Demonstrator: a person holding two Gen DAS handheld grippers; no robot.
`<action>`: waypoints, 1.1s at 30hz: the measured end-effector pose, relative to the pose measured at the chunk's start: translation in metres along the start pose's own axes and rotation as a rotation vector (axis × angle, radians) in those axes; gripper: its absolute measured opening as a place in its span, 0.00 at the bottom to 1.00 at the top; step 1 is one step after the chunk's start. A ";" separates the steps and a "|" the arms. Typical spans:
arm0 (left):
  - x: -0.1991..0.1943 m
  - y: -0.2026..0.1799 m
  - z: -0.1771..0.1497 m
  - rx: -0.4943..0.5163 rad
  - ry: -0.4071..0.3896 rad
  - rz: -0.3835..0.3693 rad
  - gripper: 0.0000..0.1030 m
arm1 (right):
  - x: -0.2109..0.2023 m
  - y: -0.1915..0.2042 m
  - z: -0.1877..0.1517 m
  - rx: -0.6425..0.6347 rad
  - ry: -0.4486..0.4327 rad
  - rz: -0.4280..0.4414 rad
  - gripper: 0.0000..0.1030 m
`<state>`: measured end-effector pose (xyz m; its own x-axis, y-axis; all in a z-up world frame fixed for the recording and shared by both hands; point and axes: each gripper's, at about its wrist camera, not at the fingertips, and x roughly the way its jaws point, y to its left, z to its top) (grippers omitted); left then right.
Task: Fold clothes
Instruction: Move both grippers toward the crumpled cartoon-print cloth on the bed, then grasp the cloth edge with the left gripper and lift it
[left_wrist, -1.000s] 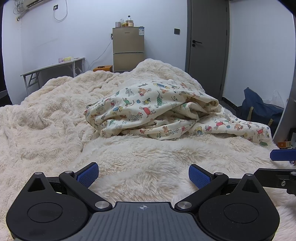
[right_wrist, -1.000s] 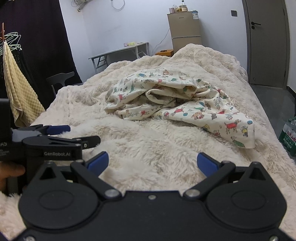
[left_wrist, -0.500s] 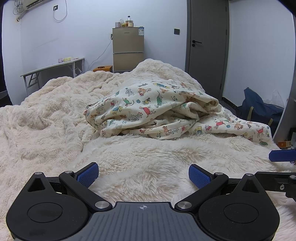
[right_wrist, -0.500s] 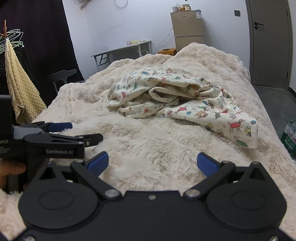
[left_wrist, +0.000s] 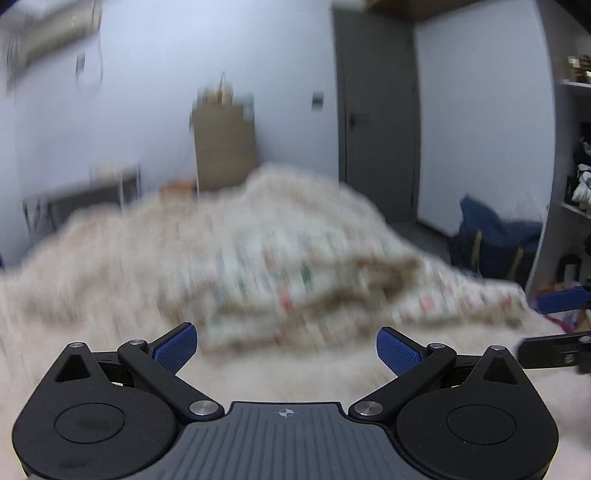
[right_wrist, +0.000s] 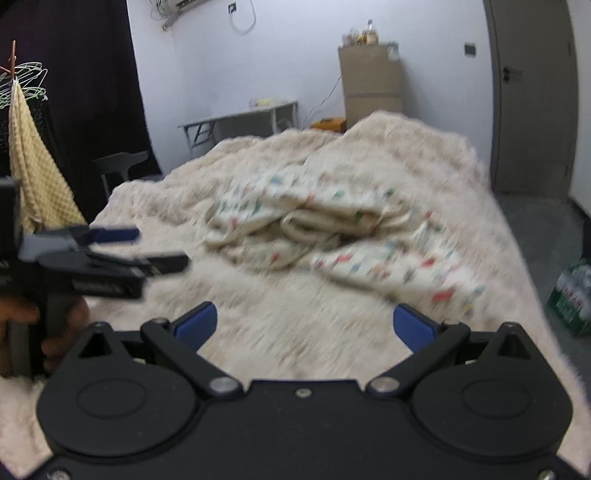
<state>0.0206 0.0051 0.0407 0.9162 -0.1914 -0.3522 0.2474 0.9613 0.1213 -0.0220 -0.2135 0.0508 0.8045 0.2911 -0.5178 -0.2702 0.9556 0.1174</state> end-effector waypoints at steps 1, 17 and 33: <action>0.007 0.002 0.002 0.033 0.011 -0.002 1.00 | 0.001 -0.002 0.003 -0.005 -0.002 -0.005 1.00; 0.099 -0.005 0.011 0.233 0.177 0.029 0.97 | 0.058 -0.028 0.006 0.085 0.057 0.083 0.95; 0.097 -0.022 -0.032 0.119 0.014 0.210 0.03 | 0.049 -0.023 -0.013 0.125 0.032 0.080 0.96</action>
<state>0.0943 -0.0288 -0.0259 0.9472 0.0141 -0.3202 0.0877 0.9495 0.3012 0.0165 -0.2219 0.0118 0.7650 0.3672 -0.5291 -0.2635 0.9281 0.2630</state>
